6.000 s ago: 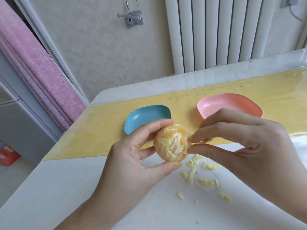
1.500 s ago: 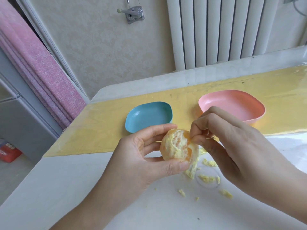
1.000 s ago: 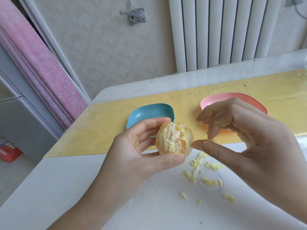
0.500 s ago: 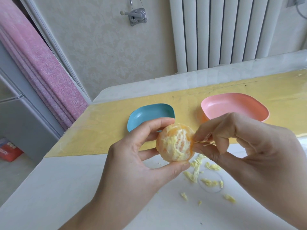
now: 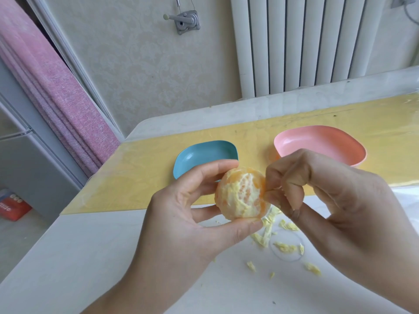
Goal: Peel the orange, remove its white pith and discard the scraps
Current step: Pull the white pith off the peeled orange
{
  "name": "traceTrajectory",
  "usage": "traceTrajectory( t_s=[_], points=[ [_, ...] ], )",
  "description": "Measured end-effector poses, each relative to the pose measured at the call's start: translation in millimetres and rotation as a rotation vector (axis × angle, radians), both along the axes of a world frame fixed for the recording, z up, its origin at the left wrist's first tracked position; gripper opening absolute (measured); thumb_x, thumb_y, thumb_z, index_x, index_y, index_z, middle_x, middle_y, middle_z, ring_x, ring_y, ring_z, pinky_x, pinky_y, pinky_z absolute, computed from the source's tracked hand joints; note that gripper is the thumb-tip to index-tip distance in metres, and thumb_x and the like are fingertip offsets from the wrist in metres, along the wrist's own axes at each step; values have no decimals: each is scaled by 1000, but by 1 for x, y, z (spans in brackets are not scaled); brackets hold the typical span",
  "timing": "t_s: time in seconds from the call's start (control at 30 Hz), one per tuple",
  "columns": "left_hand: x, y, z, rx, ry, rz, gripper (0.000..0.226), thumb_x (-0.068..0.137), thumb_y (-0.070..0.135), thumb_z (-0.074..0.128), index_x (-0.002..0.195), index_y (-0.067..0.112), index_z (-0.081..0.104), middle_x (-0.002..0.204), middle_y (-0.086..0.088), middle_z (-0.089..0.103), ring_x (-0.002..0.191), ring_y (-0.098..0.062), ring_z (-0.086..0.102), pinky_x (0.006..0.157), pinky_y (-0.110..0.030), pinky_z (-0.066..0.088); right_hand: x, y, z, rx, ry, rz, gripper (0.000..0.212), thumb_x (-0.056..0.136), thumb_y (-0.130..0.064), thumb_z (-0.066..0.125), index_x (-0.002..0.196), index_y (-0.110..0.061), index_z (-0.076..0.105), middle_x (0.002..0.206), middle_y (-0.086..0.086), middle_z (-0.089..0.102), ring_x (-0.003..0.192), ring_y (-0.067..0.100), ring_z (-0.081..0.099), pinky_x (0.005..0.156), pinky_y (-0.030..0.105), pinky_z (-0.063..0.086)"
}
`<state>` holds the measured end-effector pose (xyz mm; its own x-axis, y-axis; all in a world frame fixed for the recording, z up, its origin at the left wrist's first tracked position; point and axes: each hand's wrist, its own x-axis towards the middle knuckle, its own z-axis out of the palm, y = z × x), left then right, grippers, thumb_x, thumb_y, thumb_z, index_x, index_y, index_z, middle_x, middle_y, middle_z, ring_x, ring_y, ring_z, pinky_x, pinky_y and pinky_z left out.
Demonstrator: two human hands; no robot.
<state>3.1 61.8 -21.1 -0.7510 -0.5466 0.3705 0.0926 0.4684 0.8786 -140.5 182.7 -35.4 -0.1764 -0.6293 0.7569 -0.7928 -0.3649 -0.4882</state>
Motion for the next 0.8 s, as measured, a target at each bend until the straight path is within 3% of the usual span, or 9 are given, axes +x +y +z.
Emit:
traceTrajectory(
  t_s=[0.13,0.27,0.33,0.57,0.8],
  points=[
    [-2,-3,-3,135,29,-46,60,43,22,86,101,32,71,97,3,73,91,-13,69,73,-27,56,0,-1,-2,-12,-4,38,34,78,8,59,77,-22,43,84,-13,55,79,11,57,67,14,41],
    [-2,-4,-3,137,51,-49,60,44,22,86,101,32,71,98,4,73,94,-14,68,73,-28,57,1,-2,-3,-83,-103,68,32,78,3,65,83,-23,47,94,-13,59,91,18,61,74,32,50],
    [-1,-3,-2,103,55,-32,60,45,23,86,102,33,70,99,5,73,94,-13,68,74,-28,56,3,-1,-3,-99,-110,40,27,80,-4,69,82,-22,48,97,-13,62,95,17,64,75,34,53],
    [-1,0,-2,-73,60,68,61,48,29,85,105,38,67,101,13,71,96,-8,67,75,-18,54,8,-1,-4,-120,-94,-56,34,73,2,70,71,-17,42,84,-12,63,84,8,65,68,20,52],
    [0,2,-1,-159,60,81,61,51,30,84,108,36,66,105,14,70,102,-12,66,78,-20,55,-1,0,2,-17,-66,-11,32,75,1,70,71,-17,43,80,-12,61,76,7,61,69,7,41]
  ],
)
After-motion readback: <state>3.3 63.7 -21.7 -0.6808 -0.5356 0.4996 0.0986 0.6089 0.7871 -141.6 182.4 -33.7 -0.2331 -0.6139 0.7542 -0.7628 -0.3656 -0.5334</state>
